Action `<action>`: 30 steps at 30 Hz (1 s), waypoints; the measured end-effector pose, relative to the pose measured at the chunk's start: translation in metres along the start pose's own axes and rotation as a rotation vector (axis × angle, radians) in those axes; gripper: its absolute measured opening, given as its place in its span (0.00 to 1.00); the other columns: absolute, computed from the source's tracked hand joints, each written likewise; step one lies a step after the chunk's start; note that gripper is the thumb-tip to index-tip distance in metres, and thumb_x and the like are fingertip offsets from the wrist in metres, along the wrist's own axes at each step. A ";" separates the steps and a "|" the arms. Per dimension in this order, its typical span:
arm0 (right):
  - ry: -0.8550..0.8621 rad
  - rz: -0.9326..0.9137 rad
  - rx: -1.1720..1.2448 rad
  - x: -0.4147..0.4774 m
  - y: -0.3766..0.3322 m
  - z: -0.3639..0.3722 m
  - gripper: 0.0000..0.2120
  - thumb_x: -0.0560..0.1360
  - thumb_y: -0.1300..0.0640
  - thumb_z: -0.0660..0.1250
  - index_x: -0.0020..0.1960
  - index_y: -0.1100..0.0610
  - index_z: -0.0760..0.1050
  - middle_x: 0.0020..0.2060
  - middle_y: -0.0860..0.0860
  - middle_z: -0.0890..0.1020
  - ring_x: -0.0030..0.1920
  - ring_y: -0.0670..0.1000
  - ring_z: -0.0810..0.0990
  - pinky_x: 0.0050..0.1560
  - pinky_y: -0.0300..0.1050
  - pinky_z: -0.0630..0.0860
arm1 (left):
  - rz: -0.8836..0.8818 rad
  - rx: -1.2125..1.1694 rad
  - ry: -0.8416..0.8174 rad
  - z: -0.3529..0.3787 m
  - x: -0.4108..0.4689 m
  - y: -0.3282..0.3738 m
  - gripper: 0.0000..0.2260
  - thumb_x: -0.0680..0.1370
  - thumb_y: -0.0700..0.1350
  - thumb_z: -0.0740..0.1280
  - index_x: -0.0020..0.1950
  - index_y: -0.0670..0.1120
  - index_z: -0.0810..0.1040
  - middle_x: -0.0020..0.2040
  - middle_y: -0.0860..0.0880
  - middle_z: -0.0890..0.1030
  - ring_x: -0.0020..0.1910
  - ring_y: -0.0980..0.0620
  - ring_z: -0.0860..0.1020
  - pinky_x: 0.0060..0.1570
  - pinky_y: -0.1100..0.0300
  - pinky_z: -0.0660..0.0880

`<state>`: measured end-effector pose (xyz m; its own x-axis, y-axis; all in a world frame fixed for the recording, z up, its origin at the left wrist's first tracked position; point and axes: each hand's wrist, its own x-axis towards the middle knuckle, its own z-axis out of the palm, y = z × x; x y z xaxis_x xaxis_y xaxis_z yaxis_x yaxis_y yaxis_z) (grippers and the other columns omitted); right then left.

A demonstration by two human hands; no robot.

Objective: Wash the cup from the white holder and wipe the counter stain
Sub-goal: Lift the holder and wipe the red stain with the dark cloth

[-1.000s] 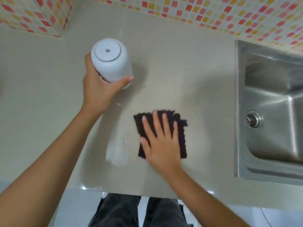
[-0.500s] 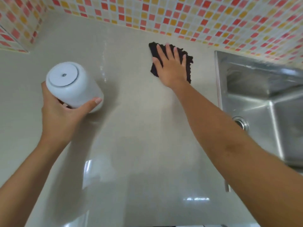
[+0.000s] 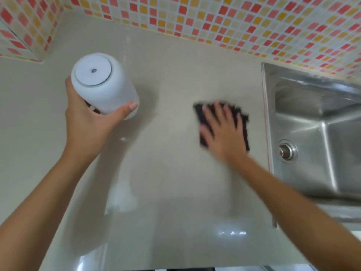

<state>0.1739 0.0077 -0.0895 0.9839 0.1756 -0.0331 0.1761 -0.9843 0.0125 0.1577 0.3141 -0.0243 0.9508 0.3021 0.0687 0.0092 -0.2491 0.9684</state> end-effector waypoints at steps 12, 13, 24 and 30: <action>0.000 0.088 0.126 -0.042 -0.041 0.002 0.27 0.81 0.39 0.46 0.78 0.44 0.50 0.78 0.51 0.54 0.77 0.58 0.51 0.72 0.66 0.49 | -0.026 0.065 -0.031 0.019 -0.015 -0.010 0.40 0.67 0.51 0.79 0.72 0.45 0.61 0.67 0.53 0.74 0.64 0.59 0.75 0.65 0.53 0.73; -0.053 0.019 0.140 -0.092 -0.061 -0.001 0.28 0.81 0.39 0.47 0.78 0.44 0.48 0.78 0.51 0.51 0.77 0.58 0.48 0.72 0.66 0.49 | -0.022 0.072 -0.034 0.021 -0.011 -0.007 0.41 0.67 0.52 0.79 0.73 0.46 0.61 0.67 0.54 0.74 0.64 0.60 0.75 0.65 0.53 0.73; -0.036 -0.085 0.169 -0.017 -0.102 0.001 0.27 0.80 0.38 0.46 0.77 0.42 0.52 0.78 0.49 0.54 0.77 0.56 0.50 0.73 0.65 0.44 | 0.102 0.039 0.063 0.008 0.011 0.015 0.40 0.69 0.50 0.78 0.72 0.40 0.60 0.67 0.48 0.73 0.65 0.58 0.74 0.65 0.61 0.72; -0.120 0.182 0.245 0.132 -0.133 0.002 0.28 0.80 0.39 0.40 0.78 0.45 0.44 0.78 0.51 0.46 0.77 0.58 0.42 0.72 0.64 0.36 | 0.094 0.084 0.091 -0.016 -0.001 0.007 0.41 0.69 0.51 0.79 0.73 0.40 0.60 0.68 0.46 0.73 0.66 0.55 0.74 0.67 0.56 0.71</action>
<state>0.2798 0.1619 -0.0974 0.9854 0.0072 -0.1702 -0.0293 -0.9770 -0.2114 0.1524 0.3267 -0.0139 0.9168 0.3549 0.1833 -0.0490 -0.3555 0.9334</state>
